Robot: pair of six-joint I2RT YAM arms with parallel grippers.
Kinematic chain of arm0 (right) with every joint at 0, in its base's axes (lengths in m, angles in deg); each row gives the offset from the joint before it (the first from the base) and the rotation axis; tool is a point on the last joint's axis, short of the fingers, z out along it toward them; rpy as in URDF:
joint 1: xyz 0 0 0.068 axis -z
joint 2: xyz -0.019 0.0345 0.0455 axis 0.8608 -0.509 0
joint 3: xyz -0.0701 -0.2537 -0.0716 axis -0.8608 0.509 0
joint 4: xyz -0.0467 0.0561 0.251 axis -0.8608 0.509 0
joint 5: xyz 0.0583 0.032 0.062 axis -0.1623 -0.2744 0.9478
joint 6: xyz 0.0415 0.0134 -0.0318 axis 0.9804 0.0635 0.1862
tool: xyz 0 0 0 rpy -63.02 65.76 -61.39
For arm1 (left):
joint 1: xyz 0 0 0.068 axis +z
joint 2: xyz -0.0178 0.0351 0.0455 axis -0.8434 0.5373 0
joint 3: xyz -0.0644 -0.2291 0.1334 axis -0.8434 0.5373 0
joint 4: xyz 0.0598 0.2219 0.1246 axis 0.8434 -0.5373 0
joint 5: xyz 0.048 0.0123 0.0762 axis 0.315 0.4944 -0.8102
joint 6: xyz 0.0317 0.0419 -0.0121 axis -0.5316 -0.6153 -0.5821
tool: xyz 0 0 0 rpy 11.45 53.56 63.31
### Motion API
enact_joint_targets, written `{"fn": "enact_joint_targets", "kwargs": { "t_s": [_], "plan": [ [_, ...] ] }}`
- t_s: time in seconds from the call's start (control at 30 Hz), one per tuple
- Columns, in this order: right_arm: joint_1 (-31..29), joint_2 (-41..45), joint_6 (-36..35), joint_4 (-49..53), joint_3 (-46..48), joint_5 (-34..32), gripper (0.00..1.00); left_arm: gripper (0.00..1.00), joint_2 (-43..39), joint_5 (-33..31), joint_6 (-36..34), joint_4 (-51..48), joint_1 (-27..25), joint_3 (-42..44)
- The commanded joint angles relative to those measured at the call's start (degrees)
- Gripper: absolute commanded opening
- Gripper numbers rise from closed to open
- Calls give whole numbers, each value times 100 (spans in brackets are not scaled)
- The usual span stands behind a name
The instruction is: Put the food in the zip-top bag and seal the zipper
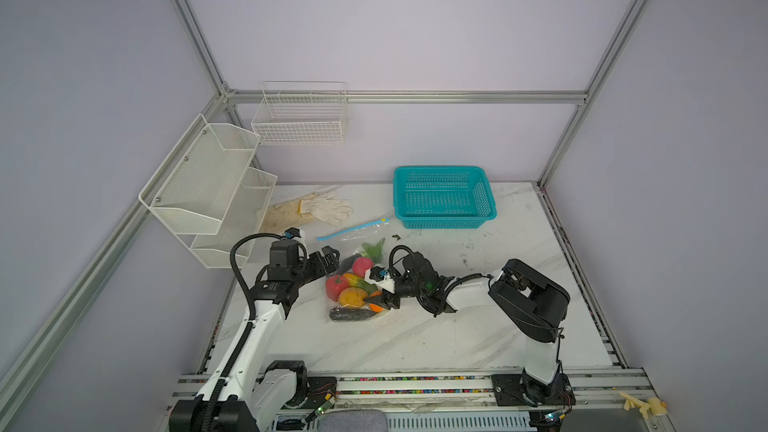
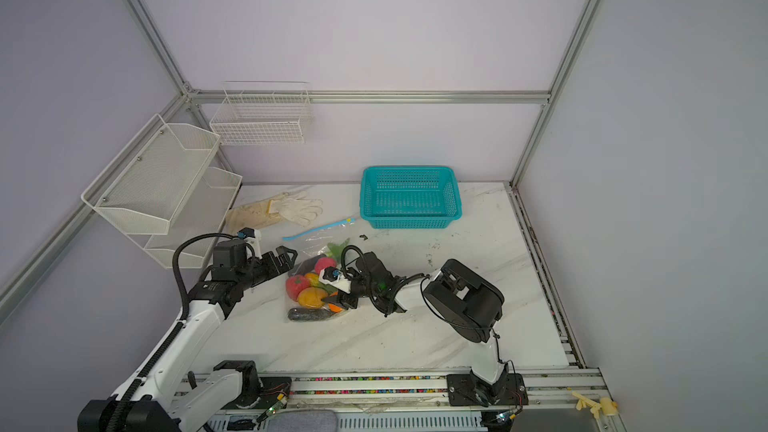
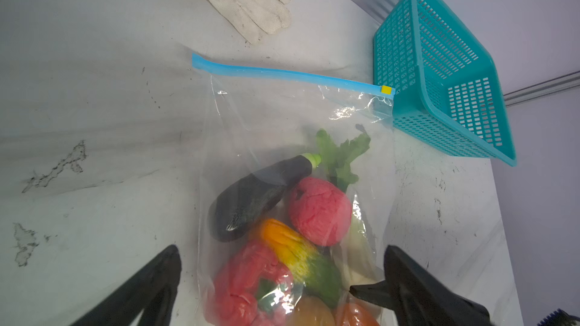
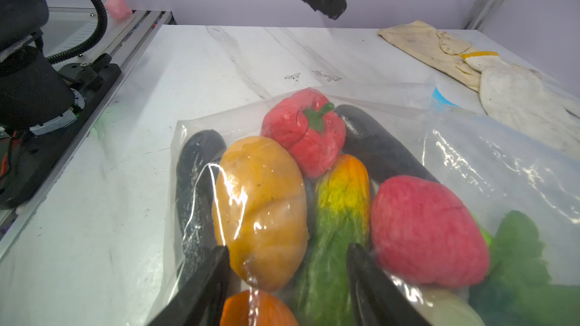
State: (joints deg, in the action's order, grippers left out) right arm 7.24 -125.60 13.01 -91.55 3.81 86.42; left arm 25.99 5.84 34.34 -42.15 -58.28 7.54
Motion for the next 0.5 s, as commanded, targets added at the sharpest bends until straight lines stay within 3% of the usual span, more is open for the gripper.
{"fn": "enact_joint_targets", "kwargs": {
  "t_s": [0.0, 0.2, 0.3, 0.4, 0.47],
  "plan": [
    [-33, 282, -12, -88, 24, -116, 63, 100, -151, -167, -125, 72, -8, 57],
    [-37, 1547, 382, 245, -67, -539, 61, 100, -412, -1055, -571, 284, -16, 46],
    [58, 2115, 498, -205, 494, -1446, 64, 100, -492, -1780, -875, 534, -19, 154],
    [504, 2709, 736, -270, 977, -2214, 65, 100, -354, -2718, -1244, 842, -25, 191],
    [962, 3178, 1024, -444, 1386, -2506, 65, 100, -208, -2992, -1546, 1095, -21, 200]
  ]
}}
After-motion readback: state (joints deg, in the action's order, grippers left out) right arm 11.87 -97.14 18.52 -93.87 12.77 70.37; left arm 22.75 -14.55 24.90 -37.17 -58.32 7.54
